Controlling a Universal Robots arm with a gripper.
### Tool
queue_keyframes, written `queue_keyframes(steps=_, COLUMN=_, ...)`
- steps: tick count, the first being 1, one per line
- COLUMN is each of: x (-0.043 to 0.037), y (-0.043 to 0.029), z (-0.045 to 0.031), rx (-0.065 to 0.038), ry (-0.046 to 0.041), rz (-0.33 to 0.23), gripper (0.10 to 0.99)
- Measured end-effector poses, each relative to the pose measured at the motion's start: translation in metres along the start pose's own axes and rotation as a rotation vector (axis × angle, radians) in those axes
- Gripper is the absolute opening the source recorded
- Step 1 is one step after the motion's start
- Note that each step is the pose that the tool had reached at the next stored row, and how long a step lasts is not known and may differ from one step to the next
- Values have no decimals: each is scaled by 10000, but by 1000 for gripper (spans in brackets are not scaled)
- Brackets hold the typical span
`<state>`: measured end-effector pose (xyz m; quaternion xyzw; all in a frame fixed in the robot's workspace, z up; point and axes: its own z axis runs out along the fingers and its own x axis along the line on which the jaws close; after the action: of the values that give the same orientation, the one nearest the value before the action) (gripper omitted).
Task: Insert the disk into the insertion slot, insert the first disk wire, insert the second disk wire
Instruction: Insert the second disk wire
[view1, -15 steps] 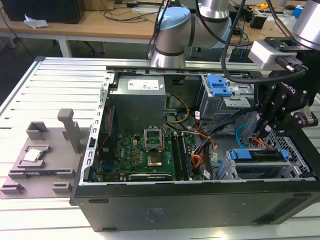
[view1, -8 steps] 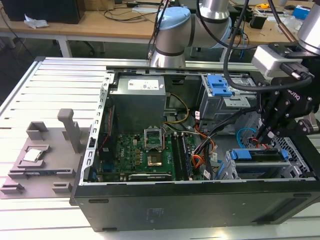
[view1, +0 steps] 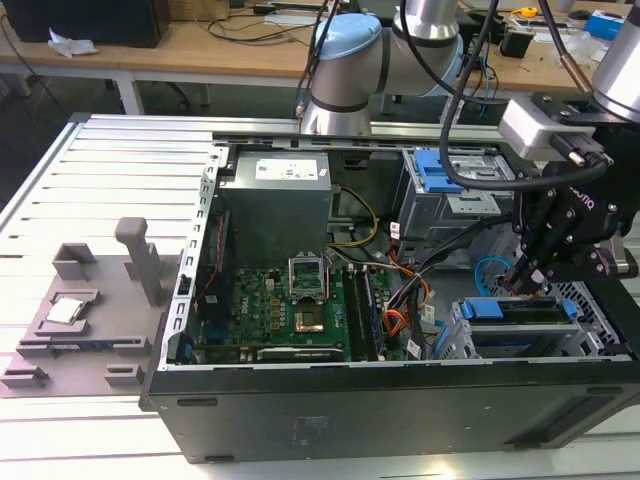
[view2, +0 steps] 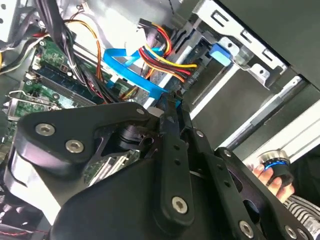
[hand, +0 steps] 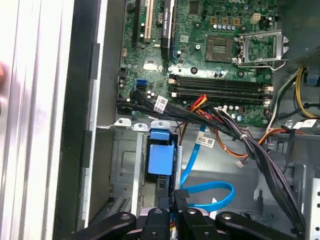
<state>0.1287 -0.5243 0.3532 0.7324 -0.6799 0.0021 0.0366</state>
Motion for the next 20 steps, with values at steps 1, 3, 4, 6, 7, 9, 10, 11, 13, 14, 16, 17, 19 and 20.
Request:
queue_keyframes(steps=1, x=33, y=2, z=6, rx=-2, ry=5, rz=22, gripper=165)
queue_keyframes(steps=3, x=35, y=1, z=22, rx=-2, ry=2, rz=23, gripper=165)
queue_keyframes(steps=4, x=35, y=-2, z=31, rx=-2, ry=-3, rz=21, gripper=165)
queue_keyframes(steps=6, x=36, y=-19, z=40, rx=-2, ry=-19, rz=21, gripper=165)
queue_keyframes(steps=7, x=36, y=-23, z=43, rx=-1, ry=-23, rz=21, gripper=165)
queue_keyframes(steps=9, x=35, y=-24, z=68, rx=0, ry=-56, rz=20, gripper=165)
queue_keyframes(steps=10, x=34, y=-25, z=79, rx=2, ry=-78, rz=19, gripper=165)
queue_keyframes(steps=11, x=34, y=-25, z=86, rx=5, ry=-102, rz=18, gripper=165)
queue_keyframes(steps=13, x=33, y=-26, z=92, rx=6, ry=-120, rz=17, gripper=165)
queue_keyframes(steps=14, x=33, y=-26, z=96, rx=6, ry=-128, rz=16, gripper=165)
queue_keyframes(steps=16, x=32, y=-26, z=109, rx=8, ry=-145, rz=16, gripper=165)
queue_keyframes(steps=17, x=32, y=-27, z=112, rx=8, ry=-145, rz=16, gripper=165)
queue_keyframes(steps=19, x=33, y=-27, z=121, rx=8, ry=-147, rz=16, gripper=165)
queue_keyframes(steps=20, x=35, y=-27, z=123, rx=8, ry=-150, rz=16, gripper=165)
